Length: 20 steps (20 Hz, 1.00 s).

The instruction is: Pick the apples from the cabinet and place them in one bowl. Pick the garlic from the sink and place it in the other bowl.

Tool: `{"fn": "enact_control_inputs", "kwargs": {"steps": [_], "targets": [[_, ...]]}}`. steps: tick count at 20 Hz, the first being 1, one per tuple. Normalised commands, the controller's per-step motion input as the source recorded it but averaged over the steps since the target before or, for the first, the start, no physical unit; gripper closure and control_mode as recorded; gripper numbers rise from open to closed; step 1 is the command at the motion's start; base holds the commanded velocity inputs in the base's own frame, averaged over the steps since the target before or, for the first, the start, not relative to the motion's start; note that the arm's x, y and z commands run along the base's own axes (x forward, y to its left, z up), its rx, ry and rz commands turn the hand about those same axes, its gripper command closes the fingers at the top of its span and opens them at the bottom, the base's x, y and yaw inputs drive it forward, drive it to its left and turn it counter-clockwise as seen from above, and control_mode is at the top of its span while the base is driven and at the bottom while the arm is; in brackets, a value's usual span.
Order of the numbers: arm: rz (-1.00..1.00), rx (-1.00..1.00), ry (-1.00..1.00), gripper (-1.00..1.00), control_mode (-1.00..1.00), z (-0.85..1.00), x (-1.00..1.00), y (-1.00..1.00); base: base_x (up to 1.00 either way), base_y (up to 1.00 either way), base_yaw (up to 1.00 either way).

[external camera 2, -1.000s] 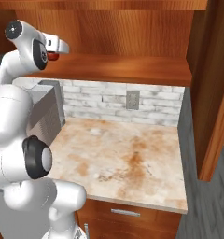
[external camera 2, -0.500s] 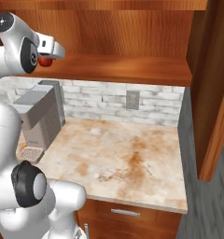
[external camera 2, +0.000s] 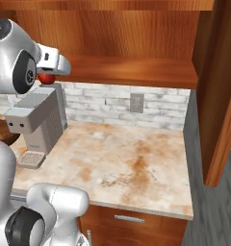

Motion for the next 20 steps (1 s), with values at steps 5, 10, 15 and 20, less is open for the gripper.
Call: {"fn": "enact_control_inputs", "kwargs": {"steps": [5,10,15,20], "targets": [[-0.29,0.00,0.06,1.00,-1.00,-0.22,-0.42,-0.18,0.00,0.00,0.00],[-0.22,0.05,0.01,1.00,-1.00,-0.06,-0.72,-0.11,0.00,0.00,0.00],[-0.04,0.10,0.00,1.00,-1.00,-0.16,-1.00,-0.15,0.00,0.00,0.00],[0.05,0.01,0.02,1.00,-1.00,-0.21,-0.76,-0.10,0.00,0.00,0.00]]}}
